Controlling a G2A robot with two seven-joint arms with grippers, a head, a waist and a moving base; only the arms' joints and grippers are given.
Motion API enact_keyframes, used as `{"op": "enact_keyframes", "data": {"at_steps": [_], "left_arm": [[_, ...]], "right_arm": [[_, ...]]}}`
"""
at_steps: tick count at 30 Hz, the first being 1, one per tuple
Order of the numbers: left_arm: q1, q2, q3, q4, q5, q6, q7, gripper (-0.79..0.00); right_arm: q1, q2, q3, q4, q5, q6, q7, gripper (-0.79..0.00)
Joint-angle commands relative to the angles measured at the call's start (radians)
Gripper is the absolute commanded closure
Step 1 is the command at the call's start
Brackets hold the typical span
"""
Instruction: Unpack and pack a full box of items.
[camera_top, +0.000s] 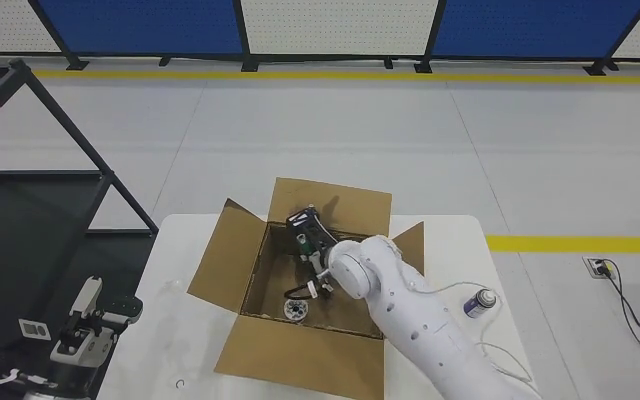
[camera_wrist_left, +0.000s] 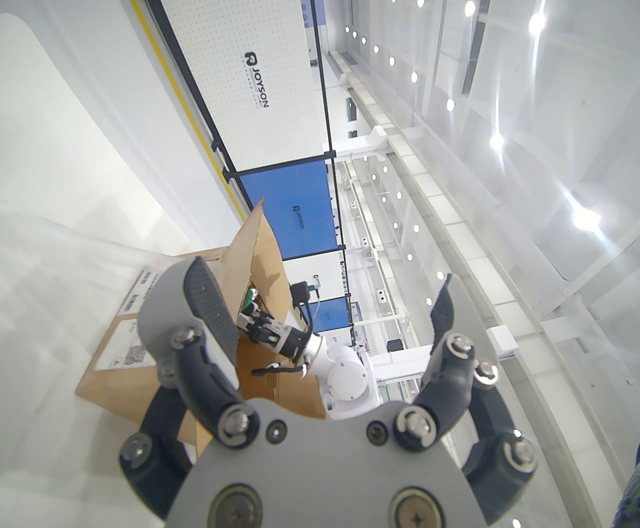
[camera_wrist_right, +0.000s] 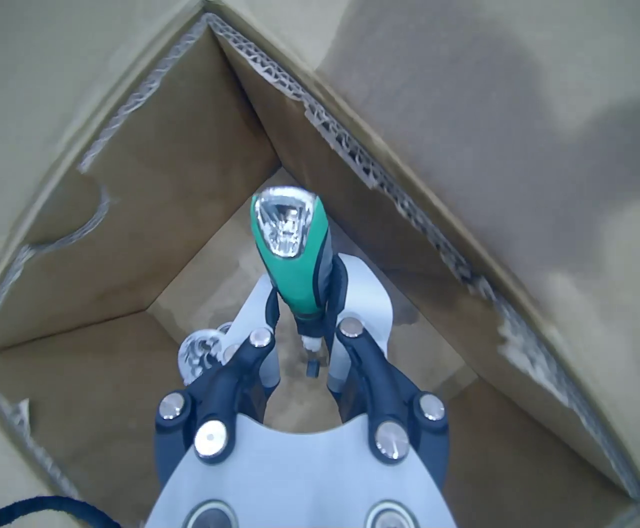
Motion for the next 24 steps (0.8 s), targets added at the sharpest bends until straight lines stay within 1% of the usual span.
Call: {"op": "enact_keyframes", "data": {"at_steps": [1, 3, 5, 7, 10, 16, 24], "left_arm": [[0.000, 0.000, 0.000, 0.000, 0.000, 0.000, 0.000, -0.785], [0.000, 0.000, 0.000, 0.000, 0.000, 0.000, 0.000, -0.785], [0.000, 0.000, 0.000, 0.000, 0.000, 0.000, 0.000, -0.785], [0.000, 0.000, 0.000, 0.000, 0.000, 0.000, 0.000, -0.785], [0.000, 0.000, 0.000, 0.000, 0.000, 0.000, 0.000, -0.785], [0.000, 0.000, 0.000, 0.000, 0.000, 0.000, 0.000, -0.785], [0.000, 0.000, 0.000, 0.000, 0.000, 0.000, 0.000, -0.785]], "right_arm": [[-0.136, 0.041, 0.089, -0.242, -0.056, -0.021, 0.060, 0.000], [-0.230, 0.065, 0.148, -0.377, -0.092, -0.041, 0.098, 0.000], [-0.288, 0.078, 0.181, -0.454, -0.109, -0.058, 0.121, 0.000], [-0.316, 0.085, 0.198, -0.486, -0.115, -0.069, 0.129, 0.000], [-0.327, 0.089, 0.207, -0.491, -0.114, -0.078, 0.133, 0.000], [-0.314, 0.089, 0.207, -0.474, -0.103, -0.086, 0.129, 0.000], [-0.254, 0.081, 0.170, -0.399, -0.124, -0.037, 0.159, 0.000]]}}
